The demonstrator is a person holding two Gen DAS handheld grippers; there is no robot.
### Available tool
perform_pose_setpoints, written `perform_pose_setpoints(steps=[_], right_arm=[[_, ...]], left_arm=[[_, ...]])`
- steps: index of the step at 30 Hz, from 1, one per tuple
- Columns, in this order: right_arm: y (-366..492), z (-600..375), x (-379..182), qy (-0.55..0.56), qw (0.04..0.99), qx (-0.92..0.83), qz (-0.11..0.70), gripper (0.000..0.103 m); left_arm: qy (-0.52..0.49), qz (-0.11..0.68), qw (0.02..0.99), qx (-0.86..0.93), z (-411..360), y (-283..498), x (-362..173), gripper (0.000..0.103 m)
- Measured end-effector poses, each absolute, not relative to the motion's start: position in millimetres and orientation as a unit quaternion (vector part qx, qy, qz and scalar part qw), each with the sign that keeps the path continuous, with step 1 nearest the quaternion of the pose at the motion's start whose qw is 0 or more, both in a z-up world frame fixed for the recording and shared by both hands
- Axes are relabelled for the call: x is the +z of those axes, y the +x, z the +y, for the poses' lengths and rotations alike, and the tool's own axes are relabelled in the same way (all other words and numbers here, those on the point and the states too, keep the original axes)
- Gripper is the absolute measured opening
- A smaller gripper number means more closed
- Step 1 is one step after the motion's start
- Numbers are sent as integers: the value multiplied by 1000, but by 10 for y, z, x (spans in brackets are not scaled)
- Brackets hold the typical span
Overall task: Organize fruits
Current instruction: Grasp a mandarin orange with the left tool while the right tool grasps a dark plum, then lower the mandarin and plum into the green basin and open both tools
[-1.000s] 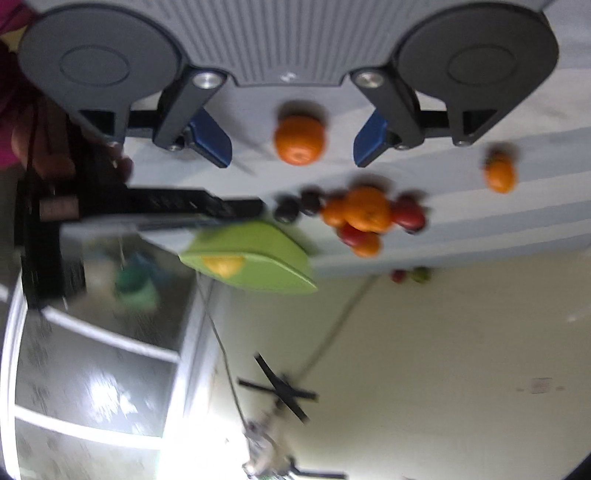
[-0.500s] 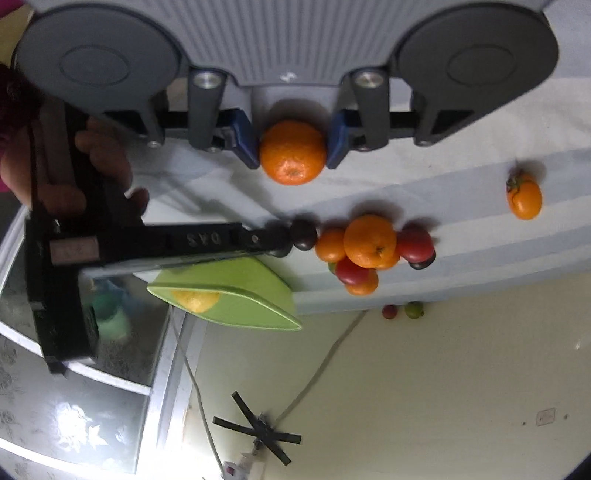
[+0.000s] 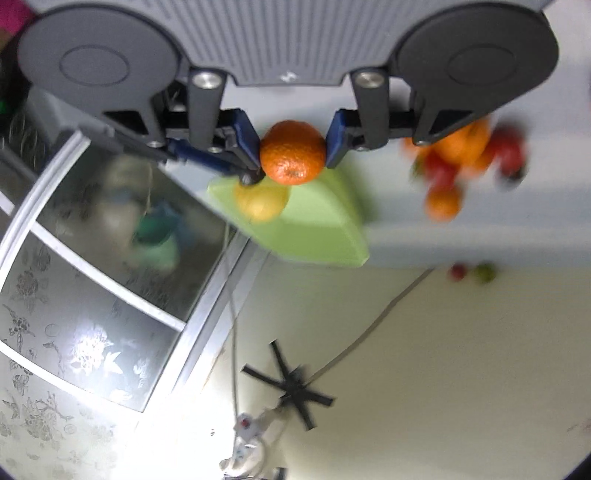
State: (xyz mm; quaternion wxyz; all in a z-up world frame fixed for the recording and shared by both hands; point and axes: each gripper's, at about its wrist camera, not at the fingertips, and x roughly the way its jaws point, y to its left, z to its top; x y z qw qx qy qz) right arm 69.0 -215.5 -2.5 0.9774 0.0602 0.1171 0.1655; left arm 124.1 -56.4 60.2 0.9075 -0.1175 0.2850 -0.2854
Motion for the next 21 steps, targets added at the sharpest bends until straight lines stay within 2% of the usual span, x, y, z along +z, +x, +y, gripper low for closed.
perform_pose_setpoints(steps=[8,14,21], right_arm=[[1258,-2358,-48,47,983,130,122,28],[1373,-2376,-119,33,984,120,130,29],[1325,-2352,-124,26,985,119,122,34]], left_arm=[[-99,320,903,-268,-1192,2123,587,39],[-98,335,902,-254,-1225,2232,409,38],[-106,332,903,-251,-1166,2245,396,46]])
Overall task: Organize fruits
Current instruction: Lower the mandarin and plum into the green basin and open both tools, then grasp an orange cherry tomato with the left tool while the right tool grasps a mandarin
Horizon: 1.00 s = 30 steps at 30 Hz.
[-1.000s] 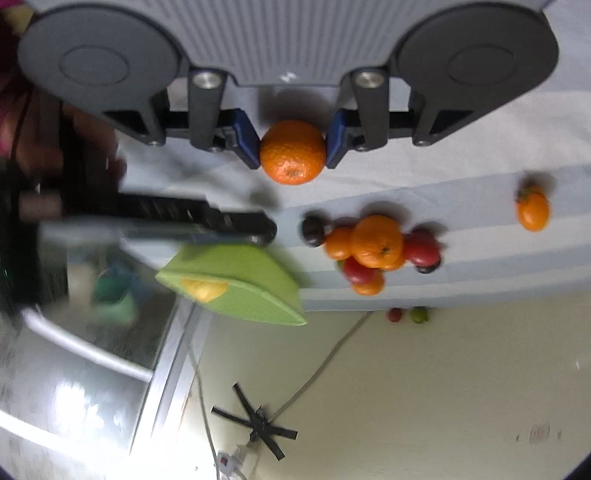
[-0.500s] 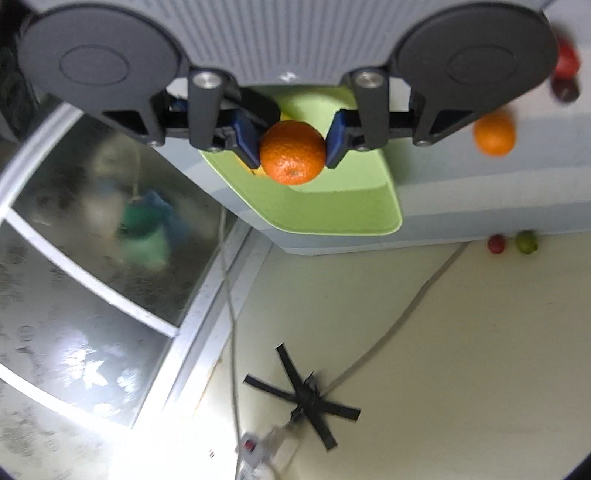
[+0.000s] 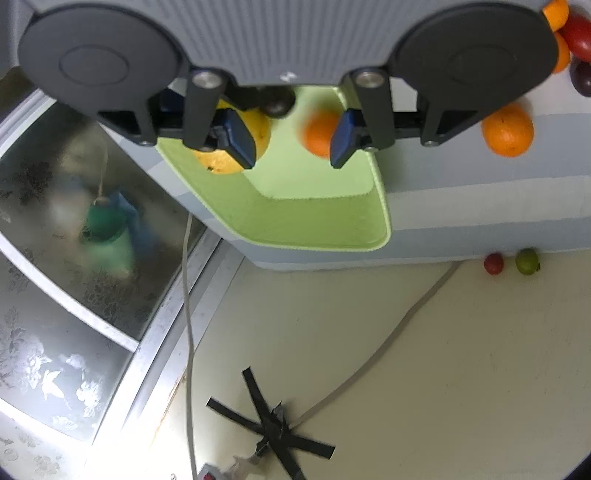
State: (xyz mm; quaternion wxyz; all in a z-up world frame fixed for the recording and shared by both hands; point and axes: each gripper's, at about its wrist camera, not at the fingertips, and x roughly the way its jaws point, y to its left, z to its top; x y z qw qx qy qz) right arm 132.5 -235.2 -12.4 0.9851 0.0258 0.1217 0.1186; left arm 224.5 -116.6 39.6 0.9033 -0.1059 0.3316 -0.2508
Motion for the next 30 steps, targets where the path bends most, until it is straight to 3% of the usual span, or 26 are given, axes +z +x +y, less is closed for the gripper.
perform_pose_setpoints(steps=[10,14,20,23,24,30], right_arm=[[1154,-2594,-134,109,986,101,69,34],[1058,-2701,-141,147,984,95,34,49],[921,-2643,-95,160,983,84,34,48],[870,-2477,-75,156,980,109,59,42],[840,-2390,-76,148,979,120,67,38],[798,-1686,-31,55,974,190,109,37]], left_arm=[[-145,233,937,-214,-239,1458,792,46],[-112,209,964,-124,297,1001,736,49],[-88,225,970,-15,902,547,490,49],[-116,233,966,-1,1108,450,360,49],[-124,234,964,-1,1139,448,326,49],[-115,249,961,-31,1034,588,171,55]])
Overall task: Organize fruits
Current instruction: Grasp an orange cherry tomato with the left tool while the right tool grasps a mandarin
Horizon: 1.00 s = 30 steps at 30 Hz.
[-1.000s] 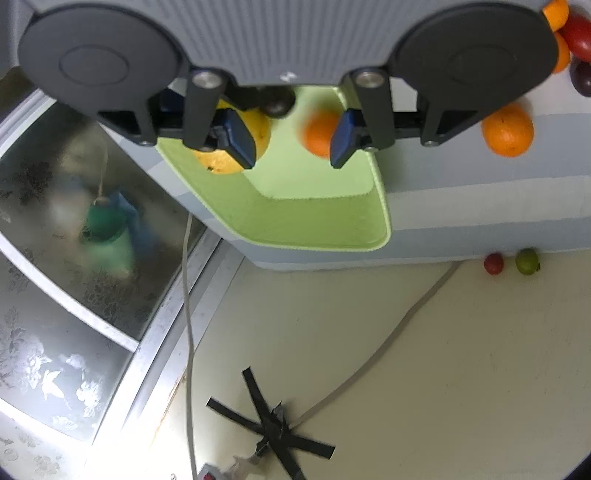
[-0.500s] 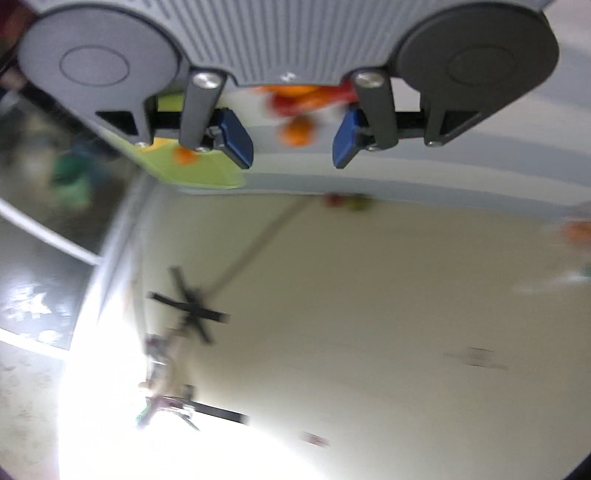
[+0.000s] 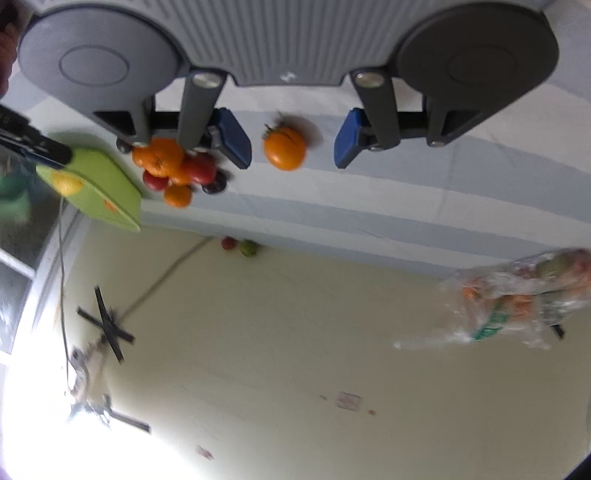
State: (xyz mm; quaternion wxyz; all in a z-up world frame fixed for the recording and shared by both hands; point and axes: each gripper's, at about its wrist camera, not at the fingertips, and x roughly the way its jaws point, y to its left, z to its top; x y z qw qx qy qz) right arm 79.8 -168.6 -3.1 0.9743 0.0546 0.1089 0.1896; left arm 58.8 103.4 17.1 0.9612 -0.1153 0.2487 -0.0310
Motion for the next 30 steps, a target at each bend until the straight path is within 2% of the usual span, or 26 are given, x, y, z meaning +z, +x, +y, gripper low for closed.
perform_pose_setpoints(steps=[7,9,12,14,17,18,19,24,26,30], right_arm=[[1037,-925,27,-91,959,233,135,38],[1116,-770,38,-115,955,238,138,38],[1207,-606,20,-146,948,244,144,39],[1218,-539,-16,-161,946,240,149,45],[1242,-485,-30,-176,946,227,153,45],[1256,-487,-32,-178,945,223,158,41],[1264,-488,-36,-179,946,218,161,41],[1081,-653,15,-141,953,222,149,39],[915,-789,61,-113,955,234,143,39],[626,-1172,53,-66,954,245,159,39]], left_arm=[[-61,267,961,-29,772,805,74,65],[-54,276,959,-29,756,861,48,65],[-63,288,955,-39,791,900,17,60],[-74,296,951,-38,821,917,-4,55],[-93,297,950,-30,881,917,-18,42],[-97,293,951,-27,893,904,-14,33],[-104,291,950,-36,912,893,-18,31],[-119,245,958,-94,896,686,43,31],[-145,254,947,-134,833,648,26,31],[-134,260,935,-201,472,547,56,31]])
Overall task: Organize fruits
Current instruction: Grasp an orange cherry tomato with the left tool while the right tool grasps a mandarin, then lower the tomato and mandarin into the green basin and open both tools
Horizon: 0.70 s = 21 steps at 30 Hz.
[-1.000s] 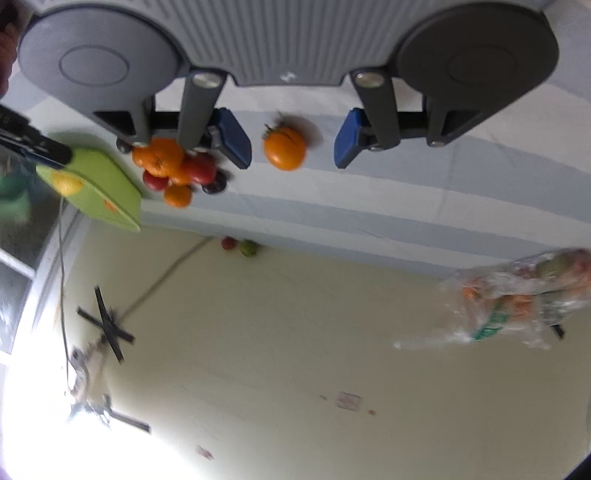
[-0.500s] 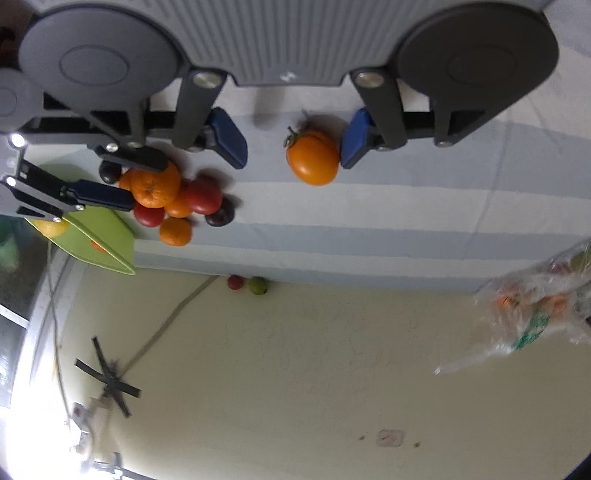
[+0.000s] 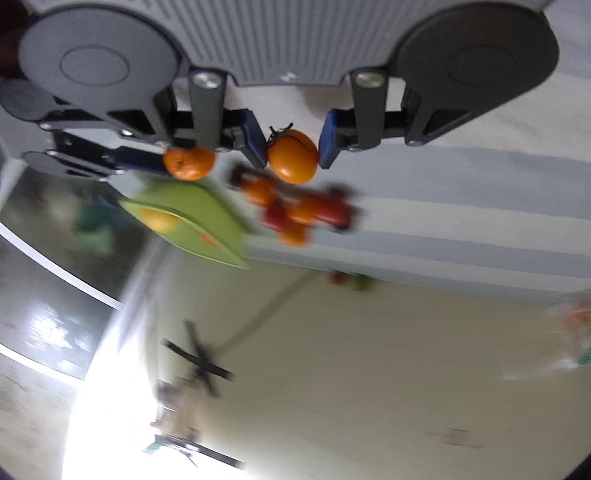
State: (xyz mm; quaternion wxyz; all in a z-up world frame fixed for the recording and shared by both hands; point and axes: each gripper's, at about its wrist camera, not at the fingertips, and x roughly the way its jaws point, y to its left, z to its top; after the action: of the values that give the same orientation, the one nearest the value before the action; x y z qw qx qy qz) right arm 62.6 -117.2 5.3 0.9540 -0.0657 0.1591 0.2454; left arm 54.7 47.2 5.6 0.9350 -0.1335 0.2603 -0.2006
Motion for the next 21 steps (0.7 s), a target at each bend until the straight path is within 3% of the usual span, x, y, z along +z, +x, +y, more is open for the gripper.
perform_pose_setpoints(steps=[12,16,21], right_arm=[[378,-1693,-136,-18,953,229,197,41],[346,-1660,-164,-30,952,234,195,45],[371,-1657,-238,-39,950,229,209,47]], left_arm=[[-51,304,921,-237,-393,508,-20,32],[-41,298,928,-221,-379,486,-11,46],[-30,300,927,-225,-441,497,3,43]])
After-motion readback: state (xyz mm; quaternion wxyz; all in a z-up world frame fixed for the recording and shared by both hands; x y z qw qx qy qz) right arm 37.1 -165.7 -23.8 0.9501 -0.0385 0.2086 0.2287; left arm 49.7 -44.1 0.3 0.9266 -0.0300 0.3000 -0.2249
